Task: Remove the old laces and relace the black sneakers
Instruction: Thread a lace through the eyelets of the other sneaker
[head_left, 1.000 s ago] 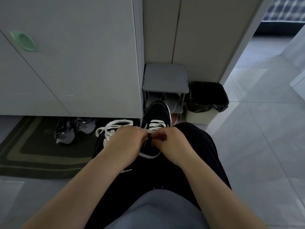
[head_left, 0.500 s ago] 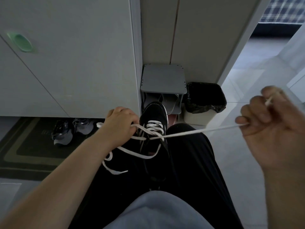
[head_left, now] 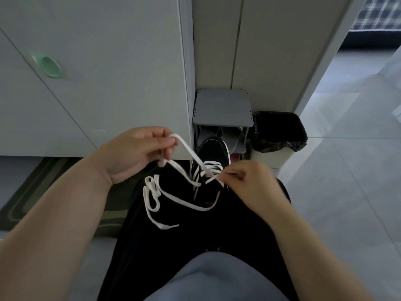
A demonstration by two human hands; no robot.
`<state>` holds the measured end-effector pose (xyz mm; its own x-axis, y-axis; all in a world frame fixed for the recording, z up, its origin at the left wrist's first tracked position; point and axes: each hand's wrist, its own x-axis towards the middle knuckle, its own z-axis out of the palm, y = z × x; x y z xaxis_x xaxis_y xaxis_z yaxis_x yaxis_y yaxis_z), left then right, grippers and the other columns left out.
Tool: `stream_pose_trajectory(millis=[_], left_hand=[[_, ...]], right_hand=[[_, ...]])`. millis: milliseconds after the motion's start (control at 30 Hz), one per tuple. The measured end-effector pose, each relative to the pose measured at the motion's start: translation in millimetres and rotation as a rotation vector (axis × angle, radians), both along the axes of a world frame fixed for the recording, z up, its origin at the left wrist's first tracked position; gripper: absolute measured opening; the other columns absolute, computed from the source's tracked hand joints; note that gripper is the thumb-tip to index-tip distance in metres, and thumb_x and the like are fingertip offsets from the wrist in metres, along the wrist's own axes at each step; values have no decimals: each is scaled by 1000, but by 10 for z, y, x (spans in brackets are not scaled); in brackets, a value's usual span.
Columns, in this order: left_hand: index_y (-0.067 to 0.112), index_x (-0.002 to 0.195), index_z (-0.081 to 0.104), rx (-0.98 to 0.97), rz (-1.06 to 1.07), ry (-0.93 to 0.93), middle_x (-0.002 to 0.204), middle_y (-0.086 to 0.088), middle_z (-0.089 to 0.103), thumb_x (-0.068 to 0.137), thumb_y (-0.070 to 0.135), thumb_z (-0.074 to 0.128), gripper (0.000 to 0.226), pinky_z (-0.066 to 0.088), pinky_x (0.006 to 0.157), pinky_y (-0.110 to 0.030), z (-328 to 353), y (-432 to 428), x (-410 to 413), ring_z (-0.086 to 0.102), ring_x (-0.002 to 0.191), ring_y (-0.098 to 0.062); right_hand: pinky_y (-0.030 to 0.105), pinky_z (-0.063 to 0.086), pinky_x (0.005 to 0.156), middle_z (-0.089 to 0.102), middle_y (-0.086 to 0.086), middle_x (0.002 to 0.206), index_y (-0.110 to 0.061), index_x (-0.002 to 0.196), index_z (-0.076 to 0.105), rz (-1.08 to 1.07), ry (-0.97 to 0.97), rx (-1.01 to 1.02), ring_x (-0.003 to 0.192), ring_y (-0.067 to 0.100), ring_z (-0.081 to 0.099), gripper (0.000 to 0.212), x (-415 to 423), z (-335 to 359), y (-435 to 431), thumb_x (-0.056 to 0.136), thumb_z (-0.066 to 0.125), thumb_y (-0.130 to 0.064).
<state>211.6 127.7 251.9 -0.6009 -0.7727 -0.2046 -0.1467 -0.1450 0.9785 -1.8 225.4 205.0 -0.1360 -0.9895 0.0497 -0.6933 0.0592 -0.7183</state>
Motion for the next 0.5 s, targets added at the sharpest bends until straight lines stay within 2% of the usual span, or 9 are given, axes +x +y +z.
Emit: stream_pose_trajectory(millis=[33,133,200,267,333,367,433,467,500], left_hand=[[18,68,71,28,44,55,62,1,56,67,27,65,11,49,64,-15,-28,-38,28,58,67,-10],[15,63,71,51,100,65,65,0,57,72,16,69,8,49,72,-17,-152,-69,45,61,78,-14],[16,68,69,27,46,-50,69,0,58,73,25,69,10,45,79,-24,-245,-21,17,56,78,-14],[17,78,69,-46,3,-262,74,-2,62,77,33,69,16,42,85,-28,-312,47,-12,57,77,-14],[19,92,69,-132,5,-401,81,-4,69,85,27,64,11,43,86,-21,-356,99,-72,64,81,-12],[22,96,68,-181,7,-442,85,-3,71,86,24,63,11,44,84,-16,-381,119,-99,65,82,-10],[31,94,67,-336,40,-538,85,4,71,85,26,65,11,44,82,-17,-460,135,-138,64,81,-5],[36,89,67,-426,75,-595,82,10,70,83,30,66,8,44,87,-26,-508,127,-143,63,82,-2],[39,84,68,-493,108,-640,80,17,68,82,34,66,5,43,93,-35,-544,125,-149,61,83,0]], right_hand=[[9,42,58,63,-16,61,-32,68,69,-66,-78,-58,58,-4,56,17,-100,89,61,83,69,-24],[5,36,49,59,-14,53,-31,65,67,-229,-274,-223,48,-2,50,21,-365,305,278,81,70,-18],[7,32,45,53,-13,47,-27,62,68,-304,-408,-305,44,2,43,24,-490,336,404,83,67,-15],[11,30,47,47,-10,53,-23,64,68,-398,-597,-422,50,3,37,20,-616,336,481,84,66,-18],[12,29,49,42,-6,57,-19,65,62,-407,-768,-527,52,4,34,19,-707,391,550,79,69,-29],[13,29,49,41,-5,56,-20,65,59,-367,-789,-540,52,5,33,21,-748,412,581,74,71,-34],[18,31,46,43,0,54,-21,66,60,-251,-613,-442,50,10,37,17,-787,454,617,73,71,-32],[23,32,44,45,3,53,-24,67,63,-160,-449,-324,48,15,39,11,-759,470,611,74,71,-26],[24,34,42,47,2,53,-28,70,64,-71,-288,-204,45,15,39,14,-710,468,593,76,72,-18]])
